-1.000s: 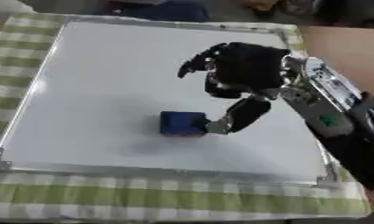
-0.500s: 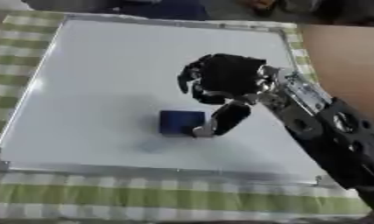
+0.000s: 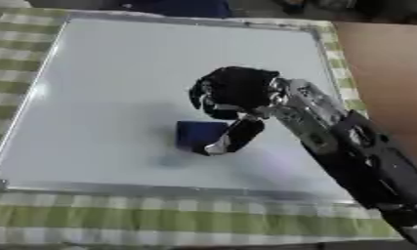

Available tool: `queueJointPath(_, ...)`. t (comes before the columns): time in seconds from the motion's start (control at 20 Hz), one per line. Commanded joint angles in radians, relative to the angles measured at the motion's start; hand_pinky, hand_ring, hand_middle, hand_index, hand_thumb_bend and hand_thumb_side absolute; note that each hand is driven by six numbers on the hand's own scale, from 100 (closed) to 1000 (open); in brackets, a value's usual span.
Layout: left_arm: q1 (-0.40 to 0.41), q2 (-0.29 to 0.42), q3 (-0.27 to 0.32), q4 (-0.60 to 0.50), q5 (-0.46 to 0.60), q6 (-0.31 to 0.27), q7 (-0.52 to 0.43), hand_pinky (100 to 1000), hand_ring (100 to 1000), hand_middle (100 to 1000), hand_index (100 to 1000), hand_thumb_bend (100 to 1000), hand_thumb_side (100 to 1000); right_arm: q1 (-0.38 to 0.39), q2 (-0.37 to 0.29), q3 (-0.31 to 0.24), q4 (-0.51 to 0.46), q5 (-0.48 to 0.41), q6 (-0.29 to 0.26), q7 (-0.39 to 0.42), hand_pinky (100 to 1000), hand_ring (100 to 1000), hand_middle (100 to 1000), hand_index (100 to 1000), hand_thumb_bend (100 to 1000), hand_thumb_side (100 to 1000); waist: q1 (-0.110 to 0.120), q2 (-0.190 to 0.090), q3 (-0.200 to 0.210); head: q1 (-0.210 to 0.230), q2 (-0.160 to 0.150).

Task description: Wipe the whiteboard clean with a brush.

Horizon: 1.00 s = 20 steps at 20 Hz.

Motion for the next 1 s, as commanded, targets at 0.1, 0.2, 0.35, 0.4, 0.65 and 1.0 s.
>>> queueJointPath(0.1,-0.016,0.005,0.0,-0.019,0.005,0.0,-0.007,506,593,561,530,152,1000,-0.015,-0.002,-0.001,0.021,0.02,-0.005,-0.018,646,765,643,100,367,814,0.005,-0.011,0.003,-0.004,-0.011)
queueJointPath(0.2,-0.018,0.005,0.0,-0.019,0.004,0.001,-0.009,506,593,560,530,150,1000,-0.015,0.0,0.003,0.033,0.026,-0.01,-0.019,644,765,643,100,373,799,0.006,-0.008,0.004,-0.005,-0.013)
queueJointPath(0.35,-0.019,0.004,0.0,-0.019,0.003,0.001,-0.01,506,593,560,530,148,1000,-0.014,0.002,0.008,0.045,0.032,-0.02,-0.018,640,762,641,100,379,776,0.006,-0.005,0.006,-0.006,-0.013)
queueJointPath(0.4,-0.019,0.003,0.0,-0.019,0.002,0.001,-0.01,506,593,560,530,148,1000,-0.014,0.002,0.008,0.048,0.035,-0.022,-0.018,640,762,641,100,379,776,0.006,-0.005,0.006,-0.006,-0.014)
queueJointPath(0.65,-0.022,0.001,-0.001,-0.019,0.001,0.002,-0.014,505,593,560,529,143,1000,-0.016,0.002,0.01,0.06,0.043,-0.028,-0.025,632,752,626,100,375,729,0.007,0.001,0.009,-0.006,-0.018)
queueJointPath(1.0,-0.023,0.0,-0.001,-0.019,0.001,0.003,-0.014,505,593,559,528,143,1000,-0.016,0.005,0.012,0.084,0.054,-0.036,-0.036,628,748,620,100,364,723,0.008,0.003,0.01,-0.007,-0.022)
